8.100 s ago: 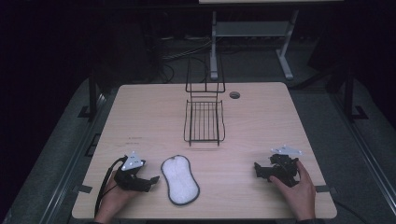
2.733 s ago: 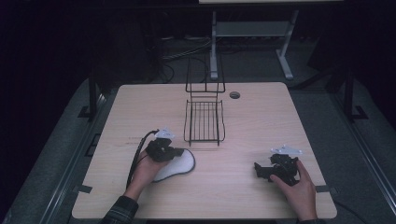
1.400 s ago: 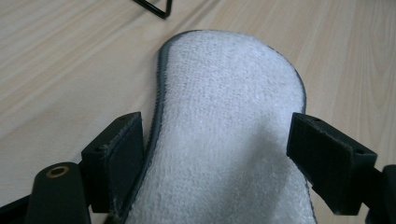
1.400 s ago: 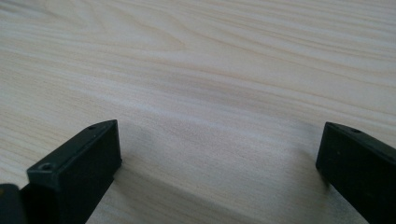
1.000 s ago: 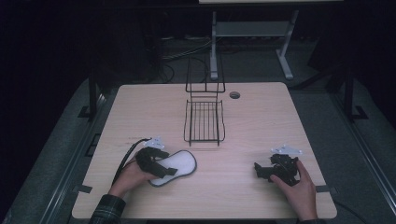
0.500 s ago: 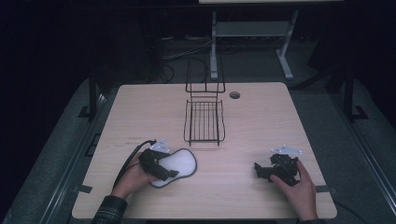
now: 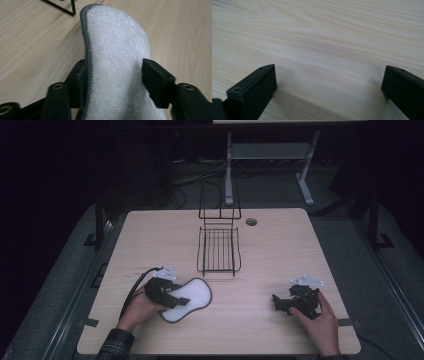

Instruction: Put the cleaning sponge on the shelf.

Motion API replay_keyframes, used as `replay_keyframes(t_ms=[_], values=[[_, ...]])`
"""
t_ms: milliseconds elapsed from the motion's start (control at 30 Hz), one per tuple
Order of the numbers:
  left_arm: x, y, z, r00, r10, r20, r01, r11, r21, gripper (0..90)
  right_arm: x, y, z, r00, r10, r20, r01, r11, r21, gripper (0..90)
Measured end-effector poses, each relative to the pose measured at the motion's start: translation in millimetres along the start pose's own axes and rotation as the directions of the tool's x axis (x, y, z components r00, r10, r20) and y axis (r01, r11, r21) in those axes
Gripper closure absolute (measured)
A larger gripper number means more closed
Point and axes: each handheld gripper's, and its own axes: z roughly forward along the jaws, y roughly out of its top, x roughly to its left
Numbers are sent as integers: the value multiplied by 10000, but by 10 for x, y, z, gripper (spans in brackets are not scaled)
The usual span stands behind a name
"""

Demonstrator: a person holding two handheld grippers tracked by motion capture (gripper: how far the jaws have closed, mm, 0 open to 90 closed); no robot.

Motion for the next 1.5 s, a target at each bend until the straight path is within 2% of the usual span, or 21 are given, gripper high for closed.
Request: replay_keyframes(t_ms=[67, 367, 467, 567, 833, 900, 933, 1067, 1233, 1300, 1333, 1367, 1400, 1500], values=[[5, 1, -34, 9999, -114, 91, 116, 9997, -197, 463, 0, 0, 0, 10000, 3, -1, -3, 10000, 0, 0], [45, 12, -122, 9988, -274, 407, 294, 9982, -513, 580, 0, 0, 0, 10000, 2, -3, -2, 10000, -1, 0], [61, 12, -155, 9971, -513, 556, 552, 9959, -719, 610, 0, 0, 0, 10000, 1, -2, -1, 10000, -1, 0], [68, 14, -170, 9964, -580, 619, 626, 9952, -753, 632, 0, 0, 0, 10000, 1, -2, -1, 10000, -2, 0], [85, 27, -220, 9917, -790, 1013, 903, 9895, -1125, 687, 0, 0, 0, 10000, 0, -1, 0, 10000, -2, 0], [90, 33, -239, 9897, -889, 1119, 1015, 9884, -1126, 711, 0, 0, 0, 10000, -1, -1, 1, 10000, -2, 0], [94, 36, -258, 9867, -1030, 1261, 1186, 9853, -1231, 722, 0, 0, 0, 10000, 1, -1, -1, 10000, -1, 0], [92, 39, -303, 9837, -1195, 1344, 1373, 9817, -1319, 750, 0, 0, 0, 10000, 1, -1, -1, 10000, 0, 0], [79, 44, -347, 9861, -1262, 1080, 1407, 9803, -1385, 760, 0, 0, 0, 10000, -1, -5, 1, 10000, -3, 0], [73, 54, -375, 9865, -1388, 870, 1499, 9791, -1376, 760, 0, 0, 0, 10000, 1, -1, -1, 10000, -2, 0], [72, 60, -389, 9870, -1483, 615, 1555, 9785, -1353, 757, -1, 0, 0, 10000, -6, -1, 6, 10000, -1, 0], [72, 60, -389, 9870, -1483, 615, 1555, 9785, -1353, 756, -1, 0, 0, 10000, -6, -1, 6, 10000, -1, 0], [63, 66, -402, 9868, -1578, 378, 1614, 9780, -1324, 757, -1, 0, 0, 10000, -6, 0, 6, 10000, 0, 0], [60, 69, -417, 9880, -1508, 342, 1541, 9785, -1370, 759, 0, 0, 0, 10000, 0, 0, 0, 10000, -3, 0]])
